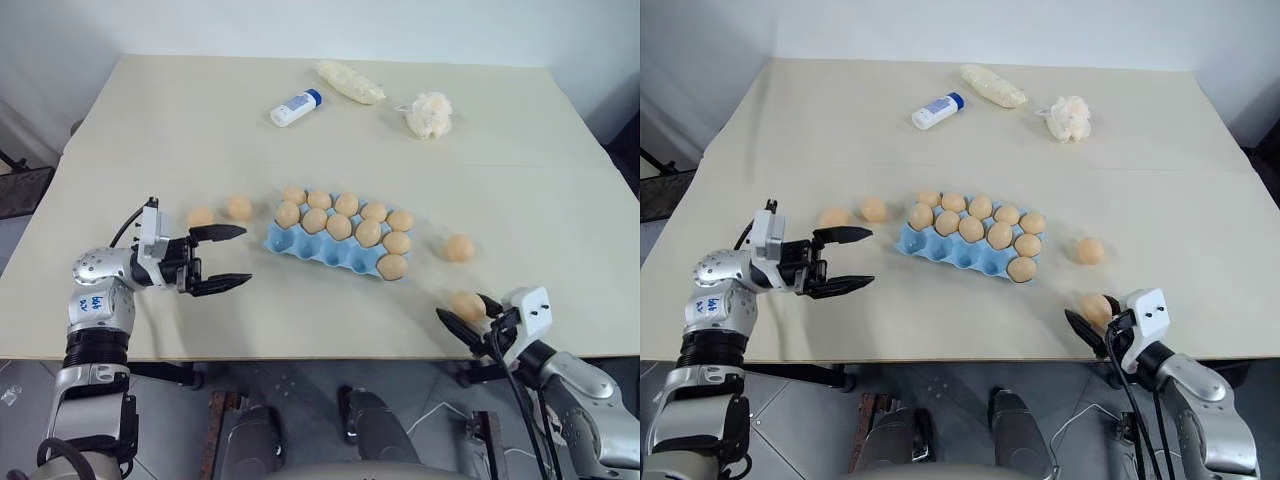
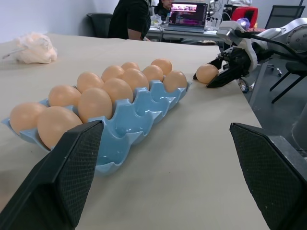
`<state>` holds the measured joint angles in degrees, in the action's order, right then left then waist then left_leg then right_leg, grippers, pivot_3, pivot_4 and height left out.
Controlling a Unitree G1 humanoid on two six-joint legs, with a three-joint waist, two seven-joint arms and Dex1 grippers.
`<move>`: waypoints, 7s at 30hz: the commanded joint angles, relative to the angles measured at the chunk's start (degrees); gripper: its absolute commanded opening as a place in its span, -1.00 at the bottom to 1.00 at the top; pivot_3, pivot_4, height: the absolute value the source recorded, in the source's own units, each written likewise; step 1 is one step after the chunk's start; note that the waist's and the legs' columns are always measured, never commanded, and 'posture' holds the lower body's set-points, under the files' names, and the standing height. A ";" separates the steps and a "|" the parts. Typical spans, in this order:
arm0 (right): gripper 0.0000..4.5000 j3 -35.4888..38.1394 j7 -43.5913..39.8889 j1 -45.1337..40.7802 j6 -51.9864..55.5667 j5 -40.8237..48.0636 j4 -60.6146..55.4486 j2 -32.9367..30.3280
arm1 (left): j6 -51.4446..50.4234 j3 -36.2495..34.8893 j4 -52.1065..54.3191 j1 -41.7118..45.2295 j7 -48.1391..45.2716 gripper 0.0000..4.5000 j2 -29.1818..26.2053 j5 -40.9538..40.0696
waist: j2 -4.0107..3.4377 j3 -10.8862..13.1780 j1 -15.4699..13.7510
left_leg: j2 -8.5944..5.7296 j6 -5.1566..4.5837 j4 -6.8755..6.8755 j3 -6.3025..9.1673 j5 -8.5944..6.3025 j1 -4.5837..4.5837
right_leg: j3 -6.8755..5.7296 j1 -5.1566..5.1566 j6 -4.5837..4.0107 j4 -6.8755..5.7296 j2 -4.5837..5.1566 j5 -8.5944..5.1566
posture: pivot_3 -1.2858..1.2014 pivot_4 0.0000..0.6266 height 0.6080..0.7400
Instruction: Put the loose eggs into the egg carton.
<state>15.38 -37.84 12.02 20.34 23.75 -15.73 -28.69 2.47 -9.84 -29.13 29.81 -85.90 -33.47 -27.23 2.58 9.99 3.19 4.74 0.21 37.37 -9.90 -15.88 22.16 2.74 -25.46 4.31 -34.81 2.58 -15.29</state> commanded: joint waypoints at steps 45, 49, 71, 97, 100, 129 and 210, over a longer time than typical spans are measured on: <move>0.44 -25.85 2.01 -37.84 16.18 -7.00 -0.43 -0.93 | 6.27 2.01 -1.46 -0.54 0.75 1.00 -3.61 4.46 | -0.01 0.01 0.06 | 0.10 0.03 -0.03 0.02 -0.07 0.18 | -0.21 -0.22 -0.10 -0.09 -0.01 -0.06 | 0.03 -0.52 1.00; 0.99 -25.04 1.68 -38.06 16.82 -6.83 -1.21 -0.43 | 6.11 2.05 -1.25 -0.62 0.68 1.00 -3.60 4.34 | -0.01 0.01 0.06 | 0.10 0.03 -0.03 0.01 -0.07 0.18 | -0.20 -0.22 -0.09 -0.09 0.00 -0.06 | 0.03 -0.52 1.00; 0.99 6.95 -8.07 -12.30 17.04 9.30 -18.27 -10.94 | 6.73 1.98 -1.76 -1.65 1.07 1.00 -2.44 3.96 | 0.00 0.00 -0.61 | 0.11 0.08 -0.15 0.08 -0.11 0.23 | -0.33 -0.23 0.08 0.05 -0.01 0.02 | 0.03 -0.52 1.00; 0.99 6.01 -0.84 -16.45 -4.92 1.90 6.35 -2.56 | 4.15 -3.53 0.56 -2.52 4.70 1.00 -0.29 -0.87 | 0.01 -0.01 0.20 | 0.07 0.04 -0.12 0.04 0.05 -0.02 | -0.18 -0.03 -0.02 0.01 0.00 0.04 | 0.03 -0.52 1.00; 0.99 3.59 0.51 -19.26 -5.08 0.01 9.94 -2.10 | 3.70 -4.60 2.36 -3.55 5.68 1.00 -0.15 -1.78 | 0.00 0.00 0.12 | 0.06 0.05 -0.12 0.04 0.04 0.02 | -0.20 -0.07 -0.01 0.01 0.02 0.04 | 0.03 -0.52 1.00; 0.28 -4.04 1.96 -27.14 -7.45 -6.61 25.12 0.10 | -3.52 -10.32 16.83 -15.00 5.53 1.00 -4.44 -8.74 | -0.05 0.02 0.47 | 0.09 0.31 -0.16 0.03 -0.11 -0.01 | -0.21 -0.08 -0.17 0.00 0.07 -0.05 | 0.03 -0.52 1.00; 0.98 -12.46 -31.16 -39.45 -3.07 5.58 10.32 -8.59 | -4.18 -10.83 34.02 -20.91 39.19 1.00 5.25 -3.55 | -0.08 0.04 1.43 | 0.31 0.30 -0.24 0.10 -0.21 0.10 | -0.70 -0.23 0.23 -0.08 -0.02 0.13 | 0.03 -0.52 1.00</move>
<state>0.75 -65.03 -27.70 19.16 26.93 -6.38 -35.98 -0.59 -19.05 0.01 10.20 -51.00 -28.62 -31.14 2.50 10.03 4.62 5.06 0.51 37.14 -9.81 -16.09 22.23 2.05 -25.68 4.54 -34.91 2.56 -15.16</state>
